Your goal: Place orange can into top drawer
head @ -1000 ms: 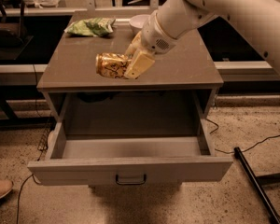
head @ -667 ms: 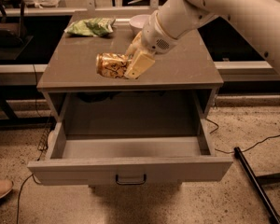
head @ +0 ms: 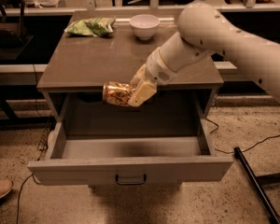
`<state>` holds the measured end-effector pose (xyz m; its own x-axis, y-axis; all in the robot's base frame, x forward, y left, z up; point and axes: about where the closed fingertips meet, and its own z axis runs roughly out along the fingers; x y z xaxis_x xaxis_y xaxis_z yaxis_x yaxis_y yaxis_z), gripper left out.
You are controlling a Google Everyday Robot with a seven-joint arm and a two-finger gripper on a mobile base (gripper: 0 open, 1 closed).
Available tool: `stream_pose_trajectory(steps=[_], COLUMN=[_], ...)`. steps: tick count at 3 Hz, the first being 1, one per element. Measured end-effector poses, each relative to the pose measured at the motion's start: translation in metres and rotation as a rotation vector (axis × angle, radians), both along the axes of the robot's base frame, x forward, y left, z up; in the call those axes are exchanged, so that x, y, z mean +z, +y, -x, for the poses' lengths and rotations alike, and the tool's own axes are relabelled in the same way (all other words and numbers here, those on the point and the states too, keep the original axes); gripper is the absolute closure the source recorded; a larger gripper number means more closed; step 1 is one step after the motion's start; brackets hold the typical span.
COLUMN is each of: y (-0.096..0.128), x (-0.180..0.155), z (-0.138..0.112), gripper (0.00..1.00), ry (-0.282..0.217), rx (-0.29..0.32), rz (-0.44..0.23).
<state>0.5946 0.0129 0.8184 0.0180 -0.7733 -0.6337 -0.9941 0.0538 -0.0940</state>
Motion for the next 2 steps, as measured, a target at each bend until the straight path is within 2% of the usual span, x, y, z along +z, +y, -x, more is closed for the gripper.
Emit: stream_pose_trajectory(steps=[2], y=[-0.002], x=[-0.070], z=[0.015], gripper=[1.00], ry=[0.098], rx=[-0.075], rz=[0.054])
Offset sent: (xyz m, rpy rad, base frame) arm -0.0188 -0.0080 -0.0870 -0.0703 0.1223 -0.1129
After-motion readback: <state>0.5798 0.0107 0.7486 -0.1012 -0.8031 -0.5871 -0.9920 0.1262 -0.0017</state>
